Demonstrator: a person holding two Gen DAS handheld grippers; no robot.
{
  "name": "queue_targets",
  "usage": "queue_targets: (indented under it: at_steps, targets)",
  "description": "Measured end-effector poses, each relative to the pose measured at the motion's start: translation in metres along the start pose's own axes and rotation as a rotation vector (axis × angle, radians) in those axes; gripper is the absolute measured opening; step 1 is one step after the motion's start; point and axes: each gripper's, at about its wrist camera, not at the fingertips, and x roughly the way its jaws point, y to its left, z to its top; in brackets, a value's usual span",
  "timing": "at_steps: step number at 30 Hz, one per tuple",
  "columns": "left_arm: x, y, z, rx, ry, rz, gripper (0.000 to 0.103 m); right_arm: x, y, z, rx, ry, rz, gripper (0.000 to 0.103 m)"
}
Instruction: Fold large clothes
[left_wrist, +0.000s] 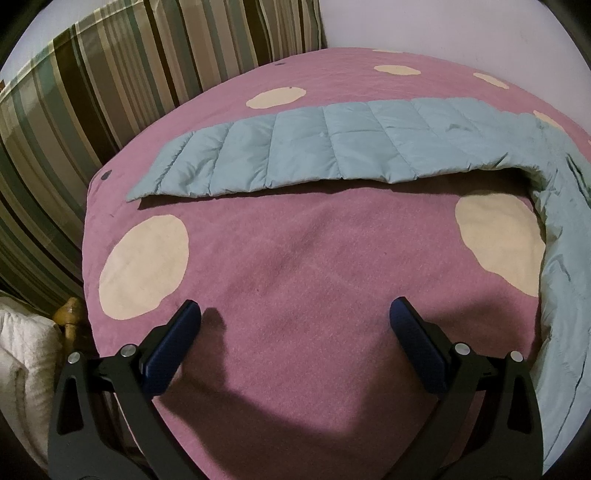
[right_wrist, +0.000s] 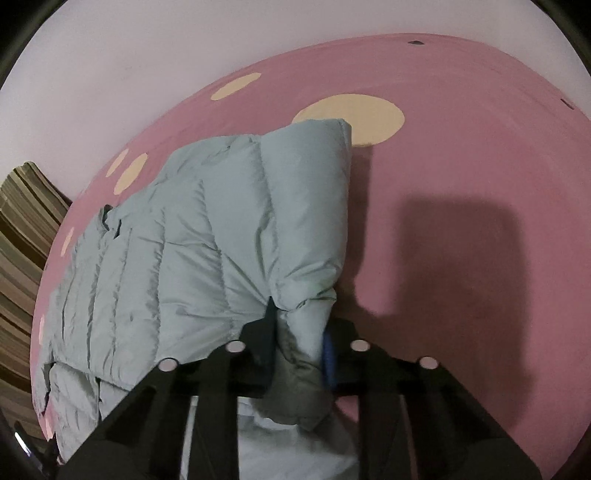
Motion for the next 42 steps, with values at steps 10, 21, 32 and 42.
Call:
queue_targets:
  at_steps: [10,21,32,42]
  targets:
    - [0.001,0.004,0.000,-0.007,0.003,-0.011,0.101,-0.033,-0.024,0.021,0.023,-0.094,0.011,0.060]
    - [0.001,0.004,0.000,-0.002,0.001,-0.005,0.101,0.021,-0.030,0.058,0.017,-0.043,-0.086,0.040]
    - [0.000,0.007,0.001,-0.012,0.003,-0.019,0.101,-0.066,-0.038,0.000,-0.003,-0.125,-0.170,0.073]
    - [-0.001,0.006,0.000,-0.017,0.004,-0.025,0.101,-0.073,-0.076,-0.069,0.063,-0.108,-0.260,0.074]
